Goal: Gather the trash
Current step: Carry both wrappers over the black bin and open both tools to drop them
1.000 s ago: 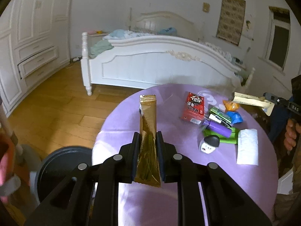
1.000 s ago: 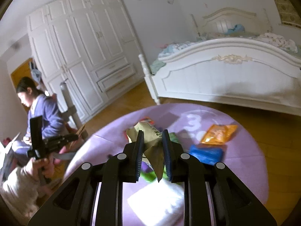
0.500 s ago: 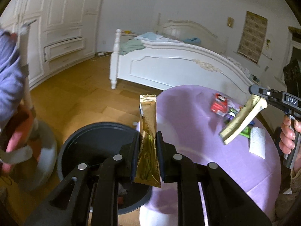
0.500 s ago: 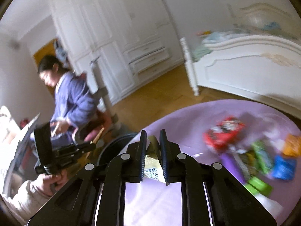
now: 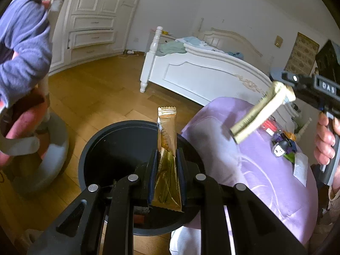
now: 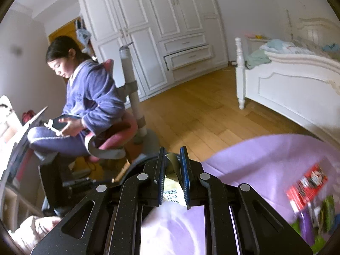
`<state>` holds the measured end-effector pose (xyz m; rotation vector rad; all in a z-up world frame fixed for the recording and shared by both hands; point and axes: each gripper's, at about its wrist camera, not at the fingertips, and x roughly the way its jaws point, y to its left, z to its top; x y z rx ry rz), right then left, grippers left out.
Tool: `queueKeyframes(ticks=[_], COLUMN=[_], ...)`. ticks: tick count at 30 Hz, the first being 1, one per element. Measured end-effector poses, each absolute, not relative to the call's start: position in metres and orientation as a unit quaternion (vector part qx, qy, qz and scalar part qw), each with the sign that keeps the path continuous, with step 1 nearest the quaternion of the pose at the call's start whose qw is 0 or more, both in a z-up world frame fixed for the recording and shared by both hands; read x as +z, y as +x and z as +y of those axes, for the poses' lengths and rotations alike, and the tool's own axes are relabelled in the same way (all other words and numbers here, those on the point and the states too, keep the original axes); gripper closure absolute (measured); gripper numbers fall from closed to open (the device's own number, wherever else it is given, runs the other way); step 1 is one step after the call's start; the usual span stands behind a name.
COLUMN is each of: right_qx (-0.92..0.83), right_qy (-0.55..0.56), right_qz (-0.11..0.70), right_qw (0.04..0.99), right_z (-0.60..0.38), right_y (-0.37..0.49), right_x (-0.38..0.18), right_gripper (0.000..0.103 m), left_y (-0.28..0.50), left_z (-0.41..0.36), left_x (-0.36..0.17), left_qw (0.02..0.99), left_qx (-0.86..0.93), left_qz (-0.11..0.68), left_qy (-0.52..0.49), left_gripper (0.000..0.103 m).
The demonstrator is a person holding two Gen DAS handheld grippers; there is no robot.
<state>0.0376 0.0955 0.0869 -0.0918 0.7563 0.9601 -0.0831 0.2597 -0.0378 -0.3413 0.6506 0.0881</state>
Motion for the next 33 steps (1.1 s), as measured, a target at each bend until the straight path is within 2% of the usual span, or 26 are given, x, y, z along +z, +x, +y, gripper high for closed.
queueKeyframes(ticks=[11, 21, 23, 24, 25, 26, 27, 28, 33], right_qx=[0.461, 0.460, 0.458, 0.458, 0.457, 0.456, 0.456, 0.455, 0.455], right_qy=[-0.060, -0.077, -0.082, -0.083, -0.083, -0.078, -0.067, -0.059, -0.034], right_qz=[0.409, 0.421, 0.433, 0.437, 0.442, 0.445, 0.443, 0.440, 0.440], right_qw=[0.785, 0.778, 0.772, 0.770, 0.767, 0.767, 0.770, 0.772, 0.773], right_z=[0.177, 0.205, 0.210, 0.211, 0.213, 0.213, 0.210, 0.207, 0.183], right_y=[0.054, 0.052, 0.054, 0.054, 0.055, 0.056, 0.056, 0.055, 0.052], right_x=[0.032, 0.013, 0.009, 0.008, 0.007, 0.007, 0.009, 0.010, 0.014], right_gripper=[0.088, 0.088, 0.088, 0.084, 0.076, 0.058, 0.040, 0.035, 0.035], left_y=[-0.083, -0.079, -0.078, -0.077, -0.076, -0.077, -0.079, -0.082, -0.087], left_z=[0.278, 0.286, 0.285, 0.285, 0.283, 0.282, 0.281, 0.279, 0.275], left_x=[-0.056, -0.060, -0.059, -0.059, -0.059, -0.058, -0.056, -0.054, -0.045], left_qw=[0.925, 0.923, 0.923, 0.922, 0.922, 0.923, 0.926, 0.929, 0.934], left_qx=[0.051, 0.053, 0.060, 0.061, 0.065, 0.072, 0.083, 0.088, 0.083], left_qz=[0.327, 0.331, 0.331, 0.333, 0.334, 0.332, 0.324, 0.313, 0.302], left_qy=[-0.187, -0.190, -0.188, -0.188, -0.187, -0.183, -0.178, -0.174, -0.175], left_gripper=[0.084, 0.083, 0.081, 0.076, 0.062, 0.051, 0.031, 0.021, 0.020])
